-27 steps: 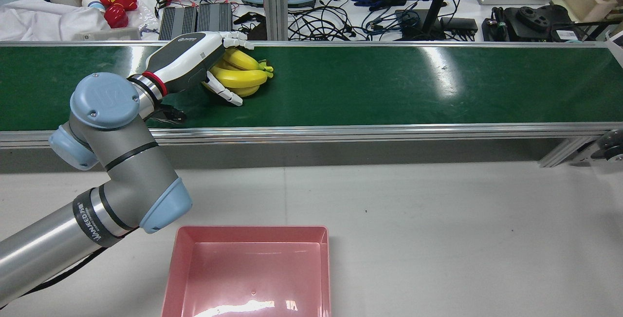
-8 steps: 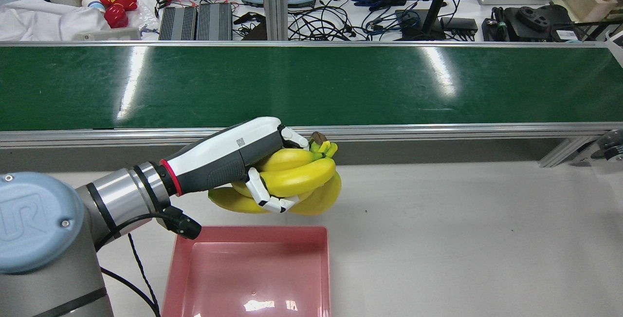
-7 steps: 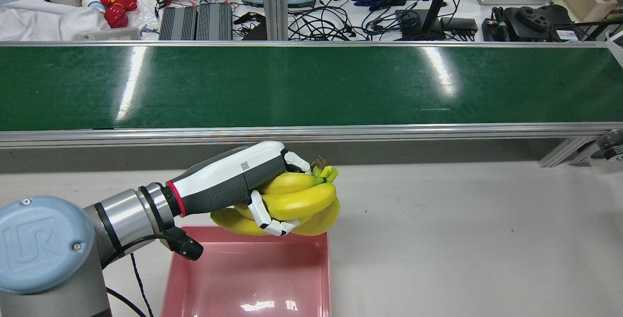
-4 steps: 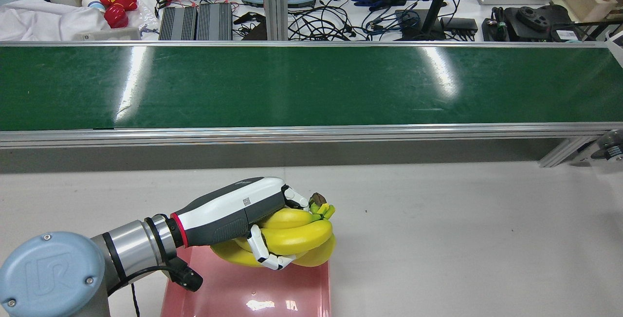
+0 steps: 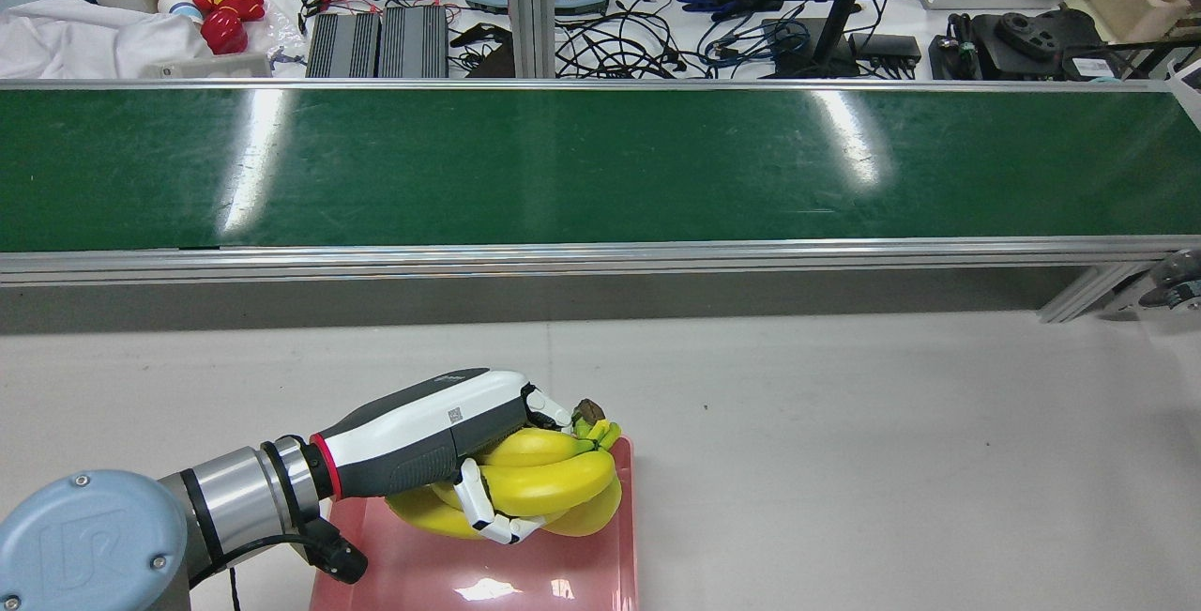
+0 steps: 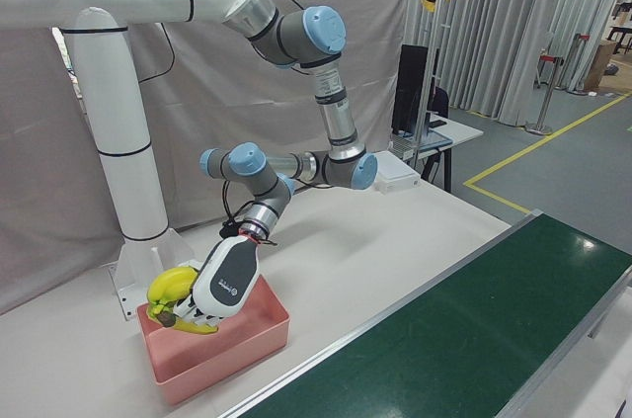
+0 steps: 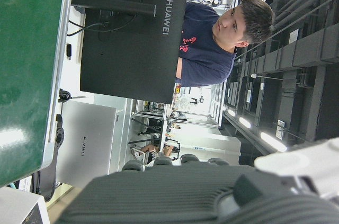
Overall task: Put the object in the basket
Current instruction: 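Lower the bananas into the pink tray and open the left hand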
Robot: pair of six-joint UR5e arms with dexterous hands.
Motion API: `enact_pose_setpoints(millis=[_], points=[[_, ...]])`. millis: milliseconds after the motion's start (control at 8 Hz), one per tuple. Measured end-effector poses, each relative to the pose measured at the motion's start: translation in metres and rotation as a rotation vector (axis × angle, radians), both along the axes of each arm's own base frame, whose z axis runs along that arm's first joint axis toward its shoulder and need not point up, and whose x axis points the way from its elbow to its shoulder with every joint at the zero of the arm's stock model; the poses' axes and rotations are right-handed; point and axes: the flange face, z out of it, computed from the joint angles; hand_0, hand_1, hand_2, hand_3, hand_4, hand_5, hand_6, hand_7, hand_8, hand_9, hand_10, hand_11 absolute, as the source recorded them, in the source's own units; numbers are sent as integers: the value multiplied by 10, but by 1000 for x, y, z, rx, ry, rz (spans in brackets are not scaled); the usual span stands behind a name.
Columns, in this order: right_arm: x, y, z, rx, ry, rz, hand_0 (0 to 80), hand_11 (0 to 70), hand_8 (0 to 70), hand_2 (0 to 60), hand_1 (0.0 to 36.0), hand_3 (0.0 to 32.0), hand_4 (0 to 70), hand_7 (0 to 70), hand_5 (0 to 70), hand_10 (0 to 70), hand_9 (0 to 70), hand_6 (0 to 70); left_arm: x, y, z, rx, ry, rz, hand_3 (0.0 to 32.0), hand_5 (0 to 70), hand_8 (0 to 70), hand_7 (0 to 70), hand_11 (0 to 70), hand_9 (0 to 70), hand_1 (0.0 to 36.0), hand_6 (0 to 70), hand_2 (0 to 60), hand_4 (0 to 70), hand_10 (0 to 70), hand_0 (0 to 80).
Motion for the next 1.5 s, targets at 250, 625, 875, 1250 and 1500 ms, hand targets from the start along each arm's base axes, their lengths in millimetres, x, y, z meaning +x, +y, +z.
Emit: enact_pose_setpoints(millis=[250,625,875,1250,1500], points=[[0,0,0,0,0,0,0,0,0,0,0,0,0,0,0,0,0,0,-7,3,2,-6,-17,5,0,0,60,12,11,64,0,30,0,134,13,150],[0,0,0,-1,0,0,0,0,0,0,0,0,0,0,0,0,0,0,-17,8,9,-13,-53,18,174,0,16,0,0,17,0,0,0,0,0,0],[0,0,0,0,0,0,0,0,0,0,0,0,0,0,0,0,0,0,-20,7,11,-18,-59,17,128,0,19,3,0,25,0,0,0,0,0,0],[0,0,0,-1,-1,0,0,0,0,0,0,0,0,0,0,0,0,0,-60,12,-2,-7,-27,0,130,0,17,5,0,28,0,0,0,0,0,0],[0,0,1,-1,-1,0,0,0,0,0,0,0,0,0,0,0,0,0,-109,17,3,1,-5,-34,16,0,25,43,0,59,0,0,0,0,0,42]])
